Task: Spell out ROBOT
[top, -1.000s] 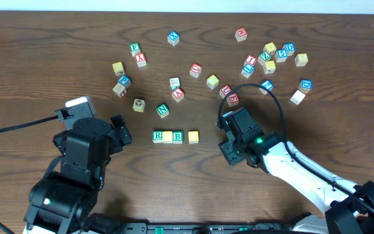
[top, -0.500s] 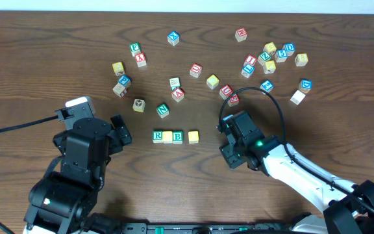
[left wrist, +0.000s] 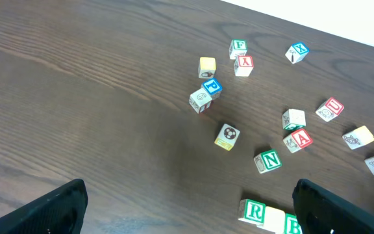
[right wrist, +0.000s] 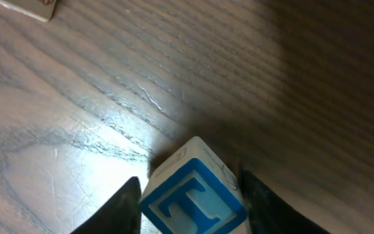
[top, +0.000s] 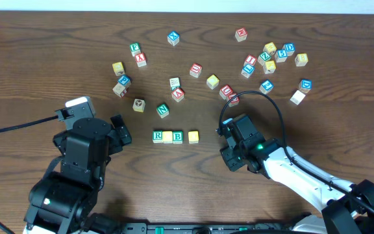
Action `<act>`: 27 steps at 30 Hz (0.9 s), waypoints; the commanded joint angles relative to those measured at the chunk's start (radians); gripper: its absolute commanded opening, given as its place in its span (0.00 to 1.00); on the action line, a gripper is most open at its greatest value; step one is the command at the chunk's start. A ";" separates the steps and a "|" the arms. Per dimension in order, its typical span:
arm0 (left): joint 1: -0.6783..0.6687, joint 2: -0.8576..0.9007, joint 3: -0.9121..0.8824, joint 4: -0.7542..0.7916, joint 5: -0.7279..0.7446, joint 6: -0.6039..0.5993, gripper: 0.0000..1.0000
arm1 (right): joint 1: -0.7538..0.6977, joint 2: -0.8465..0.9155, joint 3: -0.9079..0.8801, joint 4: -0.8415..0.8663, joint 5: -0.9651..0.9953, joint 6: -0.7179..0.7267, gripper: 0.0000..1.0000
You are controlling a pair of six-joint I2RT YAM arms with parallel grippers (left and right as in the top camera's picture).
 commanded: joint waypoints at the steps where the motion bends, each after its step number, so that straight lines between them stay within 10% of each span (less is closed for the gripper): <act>1: 0.005 -0.001 0.023 -0.001 -0.014 0.014 0.99 | 0.003 -0.010 -0.005 0.009 -0.005 0.003 0.39; 11: 0.005 0.000 0.023 -0.001 -0.014 0.014 0.99 | 0.003 -0.010 -0.006 0.009 -0.006 0.014 0.14; 21: 0.005 -0.001 0.023 -0.001 -0.014 0.014 0.99 | 0.003 -0.010 -0.005 0.009 -0.009 0.014 0.18; 27: 0.005 -0.001 0.023 -0.001 -0.014 0.014 0.99 | 0.003 -0.010 -0.006 0.009 -0.008 0.013 0.53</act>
